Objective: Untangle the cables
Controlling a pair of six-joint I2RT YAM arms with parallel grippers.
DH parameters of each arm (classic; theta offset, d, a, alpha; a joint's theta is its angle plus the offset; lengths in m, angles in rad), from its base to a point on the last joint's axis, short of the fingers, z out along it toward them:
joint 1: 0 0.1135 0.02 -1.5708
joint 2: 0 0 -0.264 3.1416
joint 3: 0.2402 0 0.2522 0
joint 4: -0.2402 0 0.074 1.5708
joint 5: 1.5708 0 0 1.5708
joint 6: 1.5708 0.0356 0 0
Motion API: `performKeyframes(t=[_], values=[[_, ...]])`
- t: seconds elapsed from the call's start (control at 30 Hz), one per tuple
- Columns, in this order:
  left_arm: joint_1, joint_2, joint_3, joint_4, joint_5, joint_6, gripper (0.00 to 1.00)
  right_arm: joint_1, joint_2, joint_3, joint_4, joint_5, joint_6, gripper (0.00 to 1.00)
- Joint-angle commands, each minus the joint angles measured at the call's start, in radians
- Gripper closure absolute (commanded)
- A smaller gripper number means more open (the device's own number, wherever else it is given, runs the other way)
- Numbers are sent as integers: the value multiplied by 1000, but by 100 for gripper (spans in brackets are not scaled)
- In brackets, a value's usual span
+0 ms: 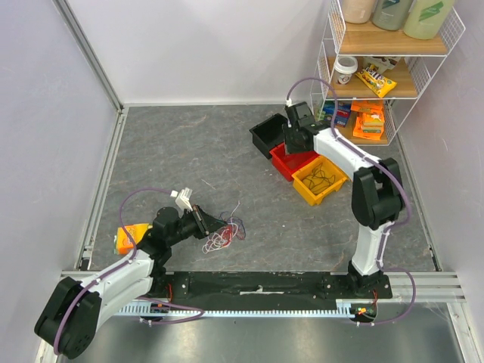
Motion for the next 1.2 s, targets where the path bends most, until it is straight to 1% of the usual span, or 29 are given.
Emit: performKeyframes(t=[0.0,0.13,0.27,0.4,0.47,0.5,0.57,0.63,0.73,0.77,0.83,0.9,0.93,1.0,1.1,1.17], values=[[-4,-5,-72,52,-2,8,84,9,-144,-23,6,66,-20,55],[-2,-13,-77,52,-2,8,84,14,-186,-41,1,80,-30,48],[-2,-13,-78,52,0,9,84,38,-228,-61,-2,97,-41,46],[-4,-16,-77,50,-2,8,83,118,-278,-96,9,128,-59,45],[-2,-16,-77,50,-2,6,79,167,-312,-138,21,134,-60,45],[-2,-18,-77,50,-2,6,76,187,-328,-158,32,122,-53,45],[-2,-16,-77,50,0,6,71,244,-369,-217,82,31,-37,45],[-4,-16,-78,48,-3,6,70,308,-416,-311,162,-94,-26,44],[-2,-16,-77,50,0,6,71,399,-484,-435,275,-180,8,45],[-5,-18,-77,50,0,6,73,416,-498,-463,280,-170,20,45],[-2,-16,-78,50,0,6,78,425,-518,-497,292,-98,45,45],[-2,-16,-77,52,-3,5,81,422,-510,-491,286,33,63,43],[-2,-13,-78,52,0,5,81,417,-501,-470,279,86,63,43],[-4,-9,-77,53,1,6,82,394,-472,-425,286,130,60,43],[-2,-15,-78,53,3,6,82,347,-369,-326,289,212,65,42],[-4,-22,-81,50,3,5,82,261,-297,-243,247,169,146,44]])
